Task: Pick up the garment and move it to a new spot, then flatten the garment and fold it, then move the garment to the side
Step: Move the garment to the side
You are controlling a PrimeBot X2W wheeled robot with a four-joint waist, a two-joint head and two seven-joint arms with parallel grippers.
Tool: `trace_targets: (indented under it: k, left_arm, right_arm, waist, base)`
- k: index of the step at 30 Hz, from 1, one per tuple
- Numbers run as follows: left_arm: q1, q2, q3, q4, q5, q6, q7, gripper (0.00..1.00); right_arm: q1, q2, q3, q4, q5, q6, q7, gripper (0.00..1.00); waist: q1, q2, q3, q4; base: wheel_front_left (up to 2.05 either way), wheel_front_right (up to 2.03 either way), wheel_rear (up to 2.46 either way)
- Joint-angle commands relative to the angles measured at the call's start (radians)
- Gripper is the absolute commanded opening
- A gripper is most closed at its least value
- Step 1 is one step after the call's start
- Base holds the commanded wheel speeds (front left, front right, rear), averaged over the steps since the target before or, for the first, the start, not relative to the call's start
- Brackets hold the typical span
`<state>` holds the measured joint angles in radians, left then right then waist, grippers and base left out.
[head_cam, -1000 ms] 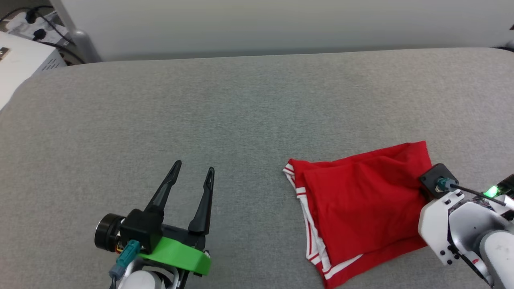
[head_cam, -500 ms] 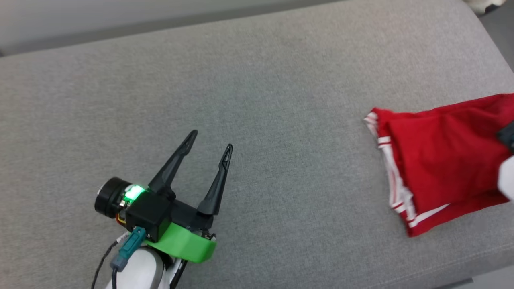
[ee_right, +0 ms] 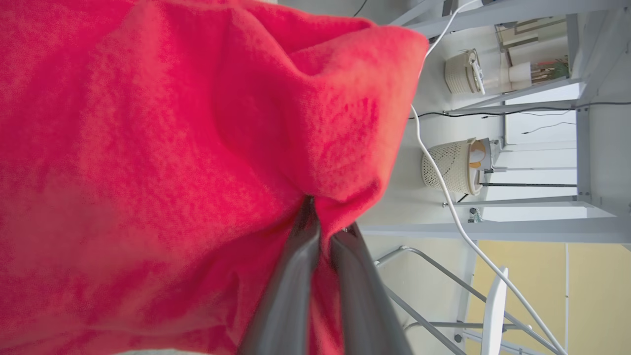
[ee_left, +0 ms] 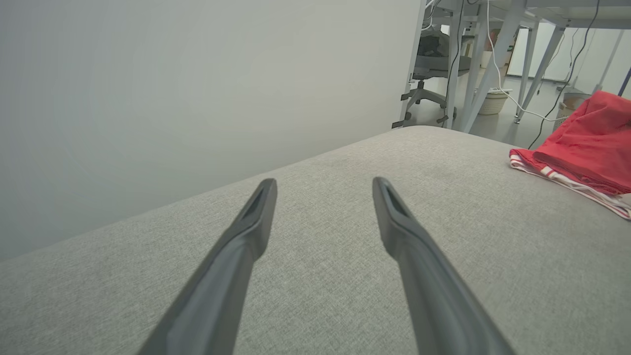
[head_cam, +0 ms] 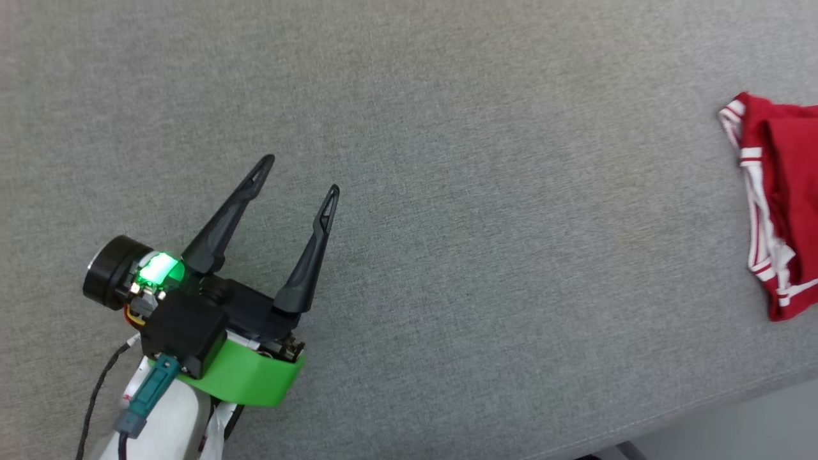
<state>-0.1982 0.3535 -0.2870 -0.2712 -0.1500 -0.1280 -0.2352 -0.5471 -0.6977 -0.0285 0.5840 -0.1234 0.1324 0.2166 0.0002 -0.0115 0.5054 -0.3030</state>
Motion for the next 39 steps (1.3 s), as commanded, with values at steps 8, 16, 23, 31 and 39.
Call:
trace_targets:
  k: [8,16,23,31,39]
  left_arm:
    - [-0.018,0.034,0.025,-0.059,0.002,0.006,0.021,1.00]
    - [-0.016,0.024,0.017,-0.038,-0.006,0.015,0.011,1.00]
    - [-0.021,-0.014,0.002,0.031,-0.024,0.019,-0.013,1.00]
    - [0.029,-0.073,0.020,0.128,-0.057,0.032,-0.026,1.00]
    - [0.113,-0.119,0.075,0.176,-0.063,0.034,-0.026,1.00]
  right_arm:
    - [-0.110,0.038,-0.136,0.158,-0.090,-0.002,-0.099,0.00]
    - [-0.156,0.073,-0.202,0.246,-0.177,-0.002,-0.167,1.00]
    - [-0.177,0.081,-0.239,0.272,-0.225,-0.002,-0.232,1.00]
    - [-0.184,0.174,-0.239,0.188,-0.157,-0.002,-0.362,1.00]
    - [-0.076,0.309,-0.129,-0.052,0.049,-0.002,-0.372,1.00]
  waist:
    - [-0.0002,0.0115,0.098,0.044]
    - [-0.0002,0.0115,0.071,0.055]
    - [-0.0002,0.0115,-0.019,0.062]
    - [-0.0002,0.0115,-0.192,0.087]
    - [-0.0002,0.0115,-0.329,0.134]
  base:
    - [0.00,0.00,0.00]
    - [0.00,0.00,0.00]
    - [0.00,0.00,0.00]
    - [0.00,0.00,0.00]
    - [0.00,0.00,0.00]
